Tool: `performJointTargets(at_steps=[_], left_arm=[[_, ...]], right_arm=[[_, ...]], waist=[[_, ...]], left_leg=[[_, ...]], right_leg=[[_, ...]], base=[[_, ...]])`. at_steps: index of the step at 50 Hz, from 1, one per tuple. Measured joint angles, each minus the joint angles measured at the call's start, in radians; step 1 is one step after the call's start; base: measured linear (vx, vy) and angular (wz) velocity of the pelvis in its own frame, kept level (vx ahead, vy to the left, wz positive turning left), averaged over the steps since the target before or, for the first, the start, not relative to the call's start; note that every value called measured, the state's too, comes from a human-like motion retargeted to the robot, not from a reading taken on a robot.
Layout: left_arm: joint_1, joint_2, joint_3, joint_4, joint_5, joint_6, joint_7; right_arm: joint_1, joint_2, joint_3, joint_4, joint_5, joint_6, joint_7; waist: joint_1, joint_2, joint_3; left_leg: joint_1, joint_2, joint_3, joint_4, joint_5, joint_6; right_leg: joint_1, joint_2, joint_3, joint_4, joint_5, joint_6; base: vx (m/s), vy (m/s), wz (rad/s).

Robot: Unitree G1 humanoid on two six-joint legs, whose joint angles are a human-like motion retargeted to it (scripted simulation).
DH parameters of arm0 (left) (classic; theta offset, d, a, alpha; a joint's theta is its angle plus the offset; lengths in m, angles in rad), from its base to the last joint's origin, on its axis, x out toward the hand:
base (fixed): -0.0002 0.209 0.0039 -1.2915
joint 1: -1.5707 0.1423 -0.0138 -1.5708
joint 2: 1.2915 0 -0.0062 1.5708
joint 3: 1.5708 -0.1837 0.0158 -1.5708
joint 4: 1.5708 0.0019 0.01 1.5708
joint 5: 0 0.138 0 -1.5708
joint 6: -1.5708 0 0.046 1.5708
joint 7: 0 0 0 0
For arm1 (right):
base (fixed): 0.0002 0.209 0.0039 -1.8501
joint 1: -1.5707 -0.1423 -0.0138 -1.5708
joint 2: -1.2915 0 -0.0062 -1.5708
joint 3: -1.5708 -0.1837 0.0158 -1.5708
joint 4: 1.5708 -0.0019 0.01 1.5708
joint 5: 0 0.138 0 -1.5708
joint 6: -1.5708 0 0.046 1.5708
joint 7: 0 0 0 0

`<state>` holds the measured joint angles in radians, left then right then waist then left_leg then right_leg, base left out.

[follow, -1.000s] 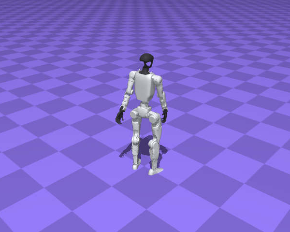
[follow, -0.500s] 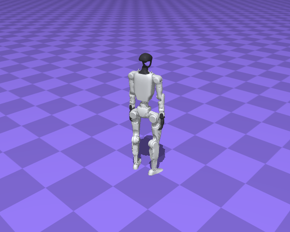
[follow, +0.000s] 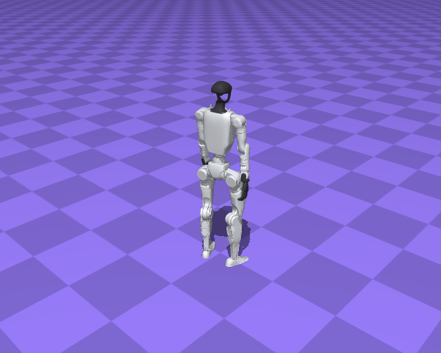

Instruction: In place motions

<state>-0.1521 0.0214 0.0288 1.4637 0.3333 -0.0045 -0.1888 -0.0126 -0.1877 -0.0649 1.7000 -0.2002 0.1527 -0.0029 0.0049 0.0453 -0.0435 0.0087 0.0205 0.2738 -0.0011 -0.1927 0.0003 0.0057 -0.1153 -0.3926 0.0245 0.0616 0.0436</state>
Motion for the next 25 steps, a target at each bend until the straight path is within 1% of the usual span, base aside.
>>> performJointTargets(at_steps=[3, 5, 7, 8, 13, 17, 20, 25], left_arm=[[0.108, 0.035, 0.058, 0.143, 0.046, 0.058, 0.111], [0.195, 0.066, 0.097, 0.236, 0.051, 0.105, 0.194], [0.323, 0.094, 0.108, 0.236, 0.041, 0.153, 0.229], [0.384, 0.104, 0.114, 0.236, 0.042, 0.161, 0.237], [0.617, 0.130, 0.202, 0.233, 0.107, 0.121, 0.258], [0.688, 0.140, 0.252, 0.236, 0.056, 0.145, 0.283], [0.666, 0.137, 0.251, 0.236, 0.004, 0.160, 0.279], [0.493, 0.116, 0.176, 0.235, -0.021, 0.081, 0.217]], right_arm=[[-0.170, 0.045, 0.090, 0.000, -0.079, -0.092, 0.056], [-0.260, 0.086, 0.145, -0.090, -0.108, -0.134, 0.100], [-0.327, 0.118, 0.191, -0.207, -0.111, -0.168, 0.126], [-0.358, 0.131, 0.210, -0.261, -0.109, -0.186, 0.135], [-0.470, 0.166, 0.257, -0.457, -0.101, -0.258, 0.178], [-0.500, 0.159, 0.279, -0.495, -0.145, -0.309, 0.159], [-0.471, 0.150, 0.283, -0.464, -0.168, -0.312, 0.133], [-0.334, 0.118, 0.232, -0.322, -0.160, -0.284, 0.133]], waist=[[0.003, 0.007, 0.004], [0.004, 0.011, 0.010], [-0.002, 0.013, 0.014], [-0.005, 0.013, 0.014], [-0.010, 0.014, 0.005], [-0.016, 0.008, 0.006], [-0.019, 0.000, 0.002], [-0.013, -0.010, -0.012]], left_leg=[[0.017, 0.006, 0.013, -0.004, -0.005, -0.002], [0.026, 0.010, 0.020, -0.007, -0.008, -0.003], [0.030, 0.013, 0.020, -0.009, -0.010, -0.006], [0.029, 0.015, 0.019, -0.010, -0.010, -0.007], [0.019, 0.018, 0.014, -0.011, -0.010, -0.012], [0.013, 0.016, 0.003, -0.009, -0.006, -0.014], [0.010, 0.010, -0.007, -0.007, -0.004, -0.012], [-0.004, 0.001, -0.021, -0.002, 0.001, -0.008]], right_leg=[[0.002, 0.006, 0.017, 0.005, -0.003, 0.001], [0.000, 0.012, 0.032, 0.009, -0.006, 0.003], [-0.002, 0.015, 0.045, 0.012, -0.009, 0.008], [-0.004, 0.016, 0.048, 0.013, -0.010, 0.010], [-0.010, 0.018, 0.050, 0.014, -0.015, 0.018], [-0.003, 0.015, 0.037, 0.013, -0.017, 0.023], [0.005, 0.012, 0.023, 0.009, -0.017, 0.022], [0.013, 0.004, -0.006, 0.005, -0.015, 0.021]], base=[[0.01, -0.01, -0.06], [0.00, 0.00, 0.00], [0.00, 0.00, 0.00], [0.00, 0.00, 0.00], [0.00, 0.00, 0.08], [-0.01, -0.01, 0.25], [0.01, 0.00, 0.13], [-0.01, 0.01, 0.04]])
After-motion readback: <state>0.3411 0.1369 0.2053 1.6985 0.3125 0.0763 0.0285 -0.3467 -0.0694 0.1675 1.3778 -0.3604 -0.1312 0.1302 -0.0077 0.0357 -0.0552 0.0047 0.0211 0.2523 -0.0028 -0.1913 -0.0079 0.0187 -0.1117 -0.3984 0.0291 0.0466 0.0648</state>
